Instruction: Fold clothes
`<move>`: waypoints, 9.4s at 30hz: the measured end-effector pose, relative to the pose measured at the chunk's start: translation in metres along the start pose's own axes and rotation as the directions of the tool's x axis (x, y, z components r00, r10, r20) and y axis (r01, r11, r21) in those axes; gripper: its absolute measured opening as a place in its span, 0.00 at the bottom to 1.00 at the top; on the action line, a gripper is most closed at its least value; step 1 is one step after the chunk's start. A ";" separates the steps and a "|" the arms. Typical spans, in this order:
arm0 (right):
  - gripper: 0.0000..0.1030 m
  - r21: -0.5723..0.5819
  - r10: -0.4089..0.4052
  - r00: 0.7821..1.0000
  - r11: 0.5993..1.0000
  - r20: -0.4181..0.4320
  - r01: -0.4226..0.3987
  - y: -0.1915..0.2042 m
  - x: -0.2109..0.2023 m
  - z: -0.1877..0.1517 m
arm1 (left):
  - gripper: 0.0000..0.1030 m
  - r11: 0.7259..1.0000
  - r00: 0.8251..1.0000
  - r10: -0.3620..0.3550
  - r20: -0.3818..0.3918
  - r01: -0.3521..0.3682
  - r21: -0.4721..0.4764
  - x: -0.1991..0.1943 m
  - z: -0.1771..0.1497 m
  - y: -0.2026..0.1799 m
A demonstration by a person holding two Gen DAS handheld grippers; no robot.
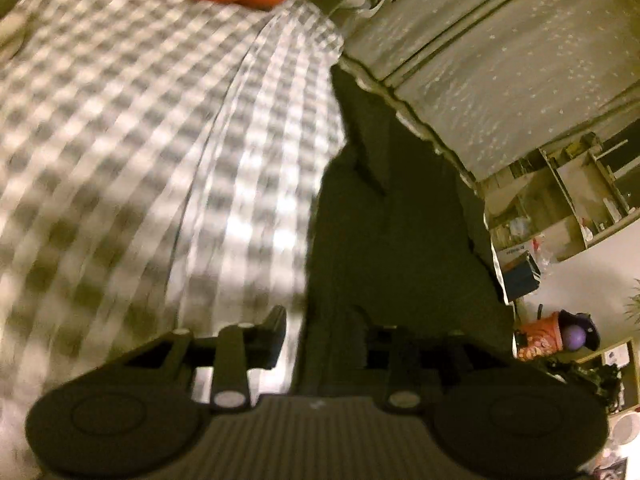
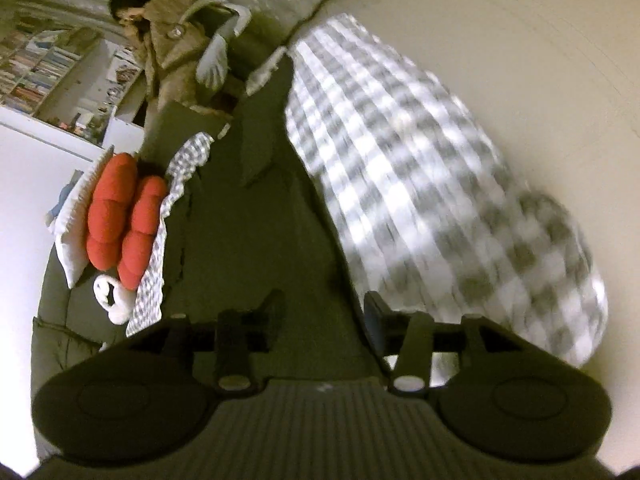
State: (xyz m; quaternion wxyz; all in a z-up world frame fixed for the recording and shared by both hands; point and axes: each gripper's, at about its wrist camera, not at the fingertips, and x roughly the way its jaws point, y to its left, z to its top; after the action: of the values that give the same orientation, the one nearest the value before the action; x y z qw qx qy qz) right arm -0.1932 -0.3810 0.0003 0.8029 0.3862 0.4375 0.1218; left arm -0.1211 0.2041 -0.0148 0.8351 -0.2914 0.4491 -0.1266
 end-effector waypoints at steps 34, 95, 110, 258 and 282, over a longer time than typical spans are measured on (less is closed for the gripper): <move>0.39 -0.262 0.097 0.989 0.963 0.108 -0.066 0.024 0.169 0.173 | 0.48 0.983 0.961 -0.157 0.226 0.130 0.130 0.168 0.185 -0.012; 0.06 -0.278 0.279 0.960 0.922 -0.007 -0.270 0.006 0.103 0.086 | 0.03 0.908 0.939 -0.333 0.083 0.296 0.296 0.085 0.070 0.005; 0.44 -0.381 0.235 0.972 0.902 0.032 -0.205 0.027 0.090 0.082 | 0.40 0.894 0.949 -0.287 0.133 0.215 0.392 0.072 0.075 -0.025; 0.57 -0.378 -0.189 0.873 0.846 0.449 0.377 0.120 0.130 -0.007 | 0.93 0.820 0.889 -0.006 0.457 -0.257 0.511 0.062 0.048 -0.105; 0.63 -0.699 -0.099 0.961 0.667 0.259 0.257 0.100 0.137 -0.037 | 0.98 0.597 0.962 -0.062 0.265 -0.177 0.783 0.099 -0.026 -0.168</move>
State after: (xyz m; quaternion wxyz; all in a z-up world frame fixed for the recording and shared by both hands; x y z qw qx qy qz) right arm -0.1281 -0.2221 -0.0219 0.9372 0.0019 0.3064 0.1666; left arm -0.0782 0.0141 0.0081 0.9324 0.1142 0.2379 -0.2470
